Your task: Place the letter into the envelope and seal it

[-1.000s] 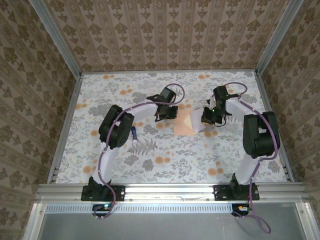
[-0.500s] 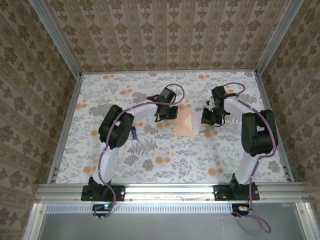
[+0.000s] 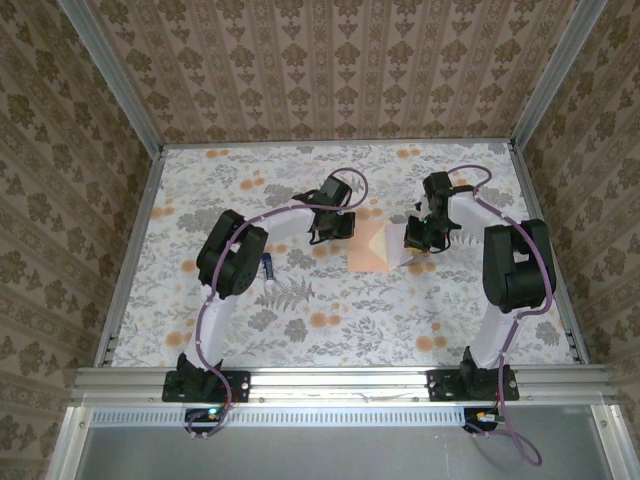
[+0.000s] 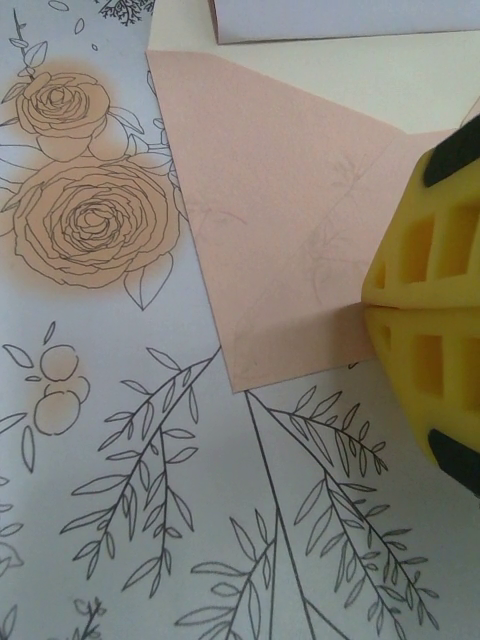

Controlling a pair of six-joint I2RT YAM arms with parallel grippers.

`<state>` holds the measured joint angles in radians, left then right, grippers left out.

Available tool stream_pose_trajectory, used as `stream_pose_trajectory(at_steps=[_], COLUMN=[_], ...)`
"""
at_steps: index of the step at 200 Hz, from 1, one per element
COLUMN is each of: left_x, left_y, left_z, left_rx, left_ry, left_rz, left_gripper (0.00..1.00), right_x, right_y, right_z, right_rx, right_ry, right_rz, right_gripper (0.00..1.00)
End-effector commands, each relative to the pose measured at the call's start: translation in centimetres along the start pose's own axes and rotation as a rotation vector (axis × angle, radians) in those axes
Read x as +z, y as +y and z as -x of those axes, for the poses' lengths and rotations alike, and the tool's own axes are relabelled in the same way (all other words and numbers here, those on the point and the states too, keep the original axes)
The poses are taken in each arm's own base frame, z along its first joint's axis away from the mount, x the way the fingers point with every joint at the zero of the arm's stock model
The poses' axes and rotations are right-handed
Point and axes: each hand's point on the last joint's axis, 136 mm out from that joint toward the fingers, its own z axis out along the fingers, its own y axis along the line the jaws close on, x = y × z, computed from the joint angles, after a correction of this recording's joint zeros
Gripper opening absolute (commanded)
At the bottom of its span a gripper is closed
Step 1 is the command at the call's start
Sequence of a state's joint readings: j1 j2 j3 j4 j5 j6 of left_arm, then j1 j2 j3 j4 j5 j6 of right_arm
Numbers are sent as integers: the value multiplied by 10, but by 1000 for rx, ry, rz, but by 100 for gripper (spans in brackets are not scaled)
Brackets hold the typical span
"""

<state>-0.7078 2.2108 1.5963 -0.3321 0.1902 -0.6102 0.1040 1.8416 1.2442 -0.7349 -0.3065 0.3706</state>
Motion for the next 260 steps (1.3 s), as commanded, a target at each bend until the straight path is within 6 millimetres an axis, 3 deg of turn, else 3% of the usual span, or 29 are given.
stream_pose_trajectory(at_steps=[1,101,260], left_x=[7,9,11], left_y=[14,12,15], left_z=[-41,-44,-47], left_rx=[-30,-48,-57], left_ry=[126,133,140], left_rz=[56,48,56], left_gripper=[0,0,0], right_x=[4,18,-2], right_y=[8,9,0], right_z=[-3,-12,-13], right_rx=[18,59,52], right_ry=[45,81,67], right_rz=[17,26,-76], right_gripper=[0,0,0])
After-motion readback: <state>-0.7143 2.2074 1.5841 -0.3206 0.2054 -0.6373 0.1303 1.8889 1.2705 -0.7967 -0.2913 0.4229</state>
